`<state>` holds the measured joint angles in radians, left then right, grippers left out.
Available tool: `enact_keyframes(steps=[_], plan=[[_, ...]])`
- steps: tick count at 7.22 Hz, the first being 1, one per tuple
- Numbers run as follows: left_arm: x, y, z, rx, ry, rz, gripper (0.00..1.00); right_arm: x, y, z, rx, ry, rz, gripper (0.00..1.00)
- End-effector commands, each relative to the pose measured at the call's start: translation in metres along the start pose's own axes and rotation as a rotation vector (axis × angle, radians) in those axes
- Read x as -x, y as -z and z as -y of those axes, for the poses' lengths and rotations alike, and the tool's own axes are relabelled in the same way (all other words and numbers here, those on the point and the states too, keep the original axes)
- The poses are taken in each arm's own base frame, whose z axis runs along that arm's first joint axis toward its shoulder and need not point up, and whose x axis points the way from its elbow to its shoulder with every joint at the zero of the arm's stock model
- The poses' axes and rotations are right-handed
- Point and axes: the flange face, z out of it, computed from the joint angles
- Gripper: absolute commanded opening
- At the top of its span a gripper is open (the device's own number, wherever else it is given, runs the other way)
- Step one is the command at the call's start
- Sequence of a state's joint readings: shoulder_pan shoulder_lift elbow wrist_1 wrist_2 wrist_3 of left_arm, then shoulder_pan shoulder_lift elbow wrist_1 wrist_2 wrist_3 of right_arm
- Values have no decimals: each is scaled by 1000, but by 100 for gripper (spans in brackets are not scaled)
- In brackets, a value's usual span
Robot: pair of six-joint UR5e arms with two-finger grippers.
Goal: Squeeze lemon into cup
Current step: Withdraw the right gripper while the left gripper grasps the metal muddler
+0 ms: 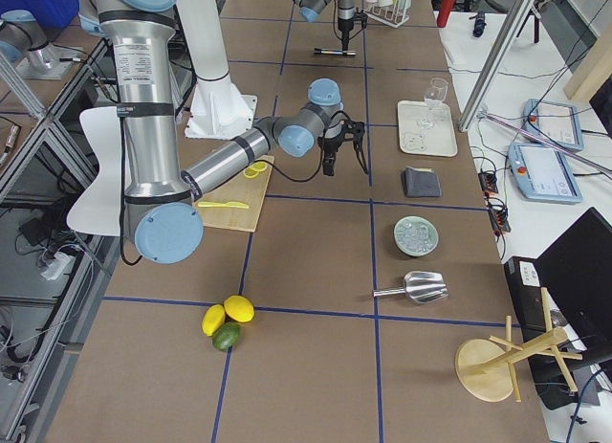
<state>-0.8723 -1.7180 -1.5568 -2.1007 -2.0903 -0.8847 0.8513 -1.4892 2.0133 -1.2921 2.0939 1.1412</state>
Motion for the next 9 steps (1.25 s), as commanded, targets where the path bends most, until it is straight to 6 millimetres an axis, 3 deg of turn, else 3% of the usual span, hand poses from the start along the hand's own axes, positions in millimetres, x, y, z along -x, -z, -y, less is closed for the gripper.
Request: enact_keyframes(steps=[1, 2, 5, 6, 7, 8, 9], plan=[[1, -2, 0, 3, -1, 4, 71, 2, 2, -1, -1, -1, 6, 100], [2, -4, 0, 5, 1, 7, 61, 4, 4, -1, -3, -3, 10, 100], [0, -3, 2, 4, 3, 5, 8, 7, 10, -4, 3, 0, 24, 100], [-7, 3, 2, -3, -8, -8, 0, 9, 11, -4, 0, 3, 29, 100], [-16, 11, 4, -16, -20, -24, 0, 11, 12, -4, -1, 4, 31, 100], [-40, 41, 3, -54, -53, -66, 0, 12, 14, -4, -2, 5, 35, 100], [-80, 75, 8, -78, -77, -96, 0, 13, 15, -4, -3, 7, 37, 100]])
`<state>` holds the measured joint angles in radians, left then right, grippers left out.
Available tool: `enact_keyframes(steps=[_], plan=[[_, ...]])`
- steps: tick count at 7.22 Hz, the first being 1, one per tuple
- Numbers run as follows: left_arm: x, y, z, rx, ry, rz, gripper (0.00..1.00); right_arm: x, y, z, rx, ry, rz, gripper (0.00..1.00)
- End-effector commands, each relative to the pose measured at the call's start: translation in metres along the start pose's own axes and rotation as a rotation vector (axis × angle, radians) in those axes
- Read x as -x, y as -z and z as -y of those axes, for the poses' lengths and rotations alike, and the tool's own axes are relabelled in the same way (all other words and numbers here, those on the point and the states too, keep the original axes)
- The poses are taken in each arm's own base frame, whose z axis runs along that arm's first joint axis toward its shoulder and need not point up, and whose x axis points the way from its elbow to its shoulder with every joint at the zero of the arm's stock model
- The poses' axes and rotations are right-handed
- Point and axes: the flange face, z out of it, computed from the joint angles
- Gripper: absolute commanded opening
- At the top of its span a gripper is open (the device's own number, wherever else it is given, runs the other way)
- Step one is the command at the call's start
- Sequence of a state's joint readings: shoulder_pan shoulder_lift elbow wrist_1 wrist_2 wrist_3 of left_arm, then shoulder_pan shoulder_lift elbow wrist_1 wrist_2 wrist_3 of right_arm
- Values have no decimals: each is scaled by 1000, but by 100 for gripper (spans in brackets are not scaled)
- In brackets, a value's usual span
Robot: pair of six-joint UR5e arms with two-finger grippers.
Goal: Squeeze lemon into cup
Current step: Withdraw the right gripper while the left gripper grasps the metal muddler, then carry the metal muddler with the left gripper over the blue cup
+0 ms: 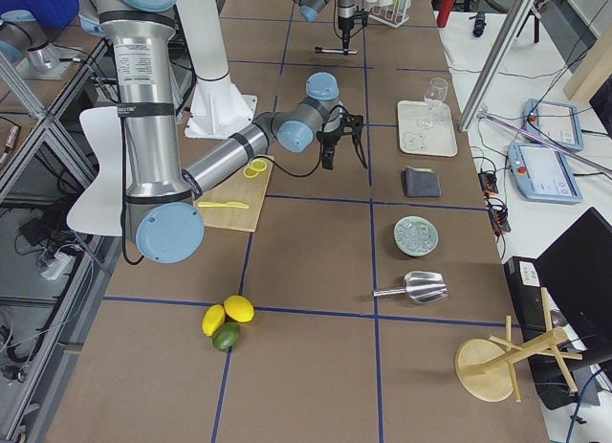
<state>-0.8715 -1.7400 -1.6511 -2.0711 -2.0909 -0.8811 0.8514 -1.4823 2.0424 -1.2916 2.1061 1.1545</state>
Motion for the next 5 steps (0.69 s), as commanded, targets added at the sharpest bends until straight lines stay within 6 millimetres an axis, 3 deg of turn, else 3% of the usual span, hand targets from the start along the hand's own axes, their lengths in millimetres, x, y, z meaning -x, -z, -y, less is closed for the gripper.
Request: enact_keyframes(steps=[1, 2, 3, 4, 5], plan=[[-104, 70, 31, -49, -47, -56, 0, 1, 2, 0, -3, 1, 3, 100], [-175, 96, 47, -71, -95, -105, 0, 2, 1, 1, -3, 1, 3, 100], [-240, 93, 24, -130, -181, -120, 0, 2, 1, 1, -3, 1, 3, 100], [-285, 105, 28, -228, -220, -123, 0, 1, 2, 1, -5, -1, 2, 100], [-306, 120, 18, -289, -243, -143, 0, -1, 1, 2, -5, -3, -1, 100]])
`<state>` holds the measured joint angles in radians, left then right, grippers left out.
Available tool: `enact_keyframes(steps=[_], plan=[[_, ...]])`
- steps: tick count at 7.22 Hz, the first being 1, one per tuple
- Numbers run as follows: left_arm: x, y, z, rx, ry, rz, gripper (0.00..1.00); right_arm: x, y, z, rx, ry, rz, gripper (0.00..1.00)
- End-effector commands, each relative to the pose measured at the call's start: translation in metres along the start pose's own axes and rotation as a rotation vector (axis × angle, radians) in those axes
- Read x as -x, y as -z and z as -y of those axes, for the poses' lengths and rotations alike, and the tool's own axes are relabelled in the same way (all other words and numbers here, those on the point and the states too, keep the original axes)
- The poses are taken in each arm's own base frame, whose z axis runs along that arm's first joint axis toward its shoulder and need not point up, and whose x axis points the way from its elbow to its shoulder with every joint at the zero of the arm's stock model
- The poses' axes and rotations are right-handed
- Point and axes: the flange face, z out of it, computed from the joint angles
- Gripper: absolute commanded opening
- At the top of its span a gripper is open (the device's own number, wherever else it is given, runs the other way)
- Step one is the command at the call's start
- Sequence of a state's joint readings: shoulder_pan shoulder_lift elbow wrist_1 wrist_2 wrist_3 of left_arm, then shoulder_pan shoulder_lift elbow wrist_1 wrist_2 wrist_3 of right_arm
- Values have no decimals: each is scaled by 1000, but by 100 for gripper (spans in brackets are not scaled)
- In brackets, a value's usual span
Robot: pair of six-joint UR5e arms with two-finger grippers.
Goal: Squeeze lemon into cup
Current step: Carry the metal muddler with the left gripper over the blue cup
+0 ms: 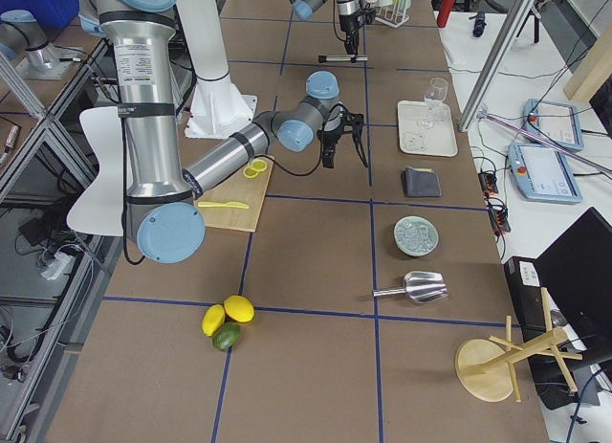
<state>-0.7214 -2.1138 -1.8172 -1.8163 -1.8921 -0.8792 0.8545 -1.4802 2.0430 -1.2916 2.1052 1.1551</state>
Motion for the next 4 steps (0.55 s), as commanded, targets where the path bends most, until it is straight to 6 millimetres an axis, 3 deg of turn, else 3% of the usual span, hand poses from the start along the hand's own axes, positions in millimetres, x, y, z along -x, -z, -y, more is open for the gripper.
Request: enact_keyframes(steps=[1, 2, 3, 4], plan=[[-70, 24, -4, -189, -72, -26, 0, -3, 0, 1, -1, -4, -4, 100], [-103, 17, -29, -349, -91, 13, 0, -3, 1, 2, -5, -6, -4, 100], [-120, 20, -41, -472, -86, 46, 0, -4, 2, 3, -8, -6, -4, 100], [-122, 27, -37, -553, -75, 3, 0, -5, 3, 4, -10, -8, -4, 100]])
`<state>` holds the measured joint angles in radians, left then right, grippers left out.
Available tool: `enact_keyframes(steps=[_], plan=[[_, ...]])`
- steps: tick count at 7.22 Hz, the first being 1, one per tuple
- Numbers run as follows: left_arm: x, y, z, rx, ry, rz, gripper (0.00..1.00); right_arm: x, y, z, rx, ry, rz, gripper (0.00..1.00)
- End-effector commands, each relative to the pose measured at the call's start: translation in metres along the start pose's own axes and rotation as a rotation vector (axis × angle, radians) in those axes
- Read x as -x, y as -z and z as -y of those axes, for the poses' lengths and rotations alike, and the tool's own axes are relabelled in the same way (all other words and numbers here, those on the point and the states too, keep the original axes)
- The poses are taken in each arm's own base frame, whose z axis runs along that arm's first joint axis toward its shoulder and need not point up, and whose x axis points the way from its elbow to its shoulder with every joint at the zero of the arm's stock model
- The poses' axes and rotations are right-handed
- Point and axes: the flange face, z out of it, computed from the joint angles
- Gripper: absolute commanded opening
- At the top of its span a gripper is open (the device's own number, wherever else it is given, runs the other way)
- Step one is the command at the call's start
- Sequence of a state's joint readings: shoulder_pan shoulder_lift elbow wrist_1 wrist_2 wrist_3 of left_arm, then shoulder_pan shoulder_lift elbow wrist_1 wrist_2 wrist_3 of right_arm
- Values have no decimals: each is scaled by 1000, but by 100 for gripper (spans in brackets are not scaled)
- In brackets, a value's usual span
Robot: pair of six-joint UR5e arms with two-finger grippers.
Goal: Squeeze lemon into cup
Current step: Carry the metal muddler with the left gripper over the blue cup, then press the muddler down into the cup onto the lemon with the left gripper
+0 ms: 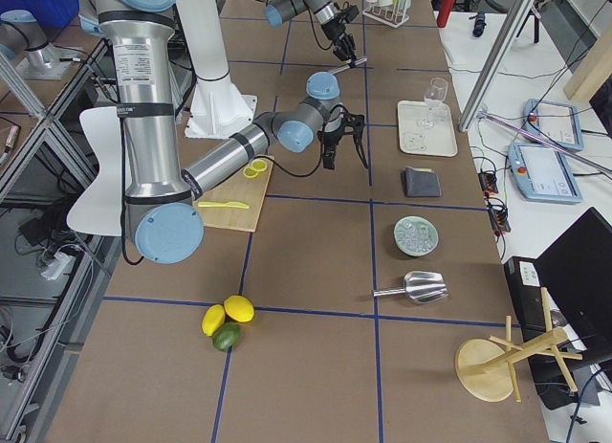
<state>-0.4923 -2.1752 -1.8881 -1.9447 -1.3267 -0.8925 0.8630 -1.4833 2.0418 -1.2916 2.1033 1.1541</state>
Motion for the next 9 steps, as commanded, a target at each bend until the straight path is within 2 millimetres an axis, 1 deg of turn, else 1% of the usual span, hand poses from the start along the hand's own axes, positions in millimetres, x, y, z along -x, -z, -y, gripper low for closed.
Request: enact_keyframes(steps=[1, 2, 3, 4, 5, 6, 7, 8, 9], plan=[[-11, 13, 3, -218, 54, -89, 0, 0, 3, 2, -7, -2, 2, 100], [-22, 4, -14, -304, 96, -144, 0, -2, 3, 4, -9, -3, 0, 100], [-29, -6, -39, -376, 127, -144, 0, -3, 4, 5, -13, -5, -1, 100], [-27, -19, -53, -419, 130, -71, 0, -3, 4, 5, -13, -5, -1, 100], [-30, -20, -61, -452, 132, -26, 0, -4, 6, 6, -16, -5, -1, 100], [-31, -28, -78, -451, 120, 7, 0, -14, 11, 12, -22, -15, -5, 100], [-34, -30, -78, -468, 124, 24, 0, -36, 14, 17, -23, -17, -30, 100], [-36, -34, -86, -457, 118, 26, 0, -59, 22, 26, -5, 57, -37, 100], [-43, -34, -84, -459, 122, 19, 0, -69, 23, 29, 1, 70, -41, 100]])
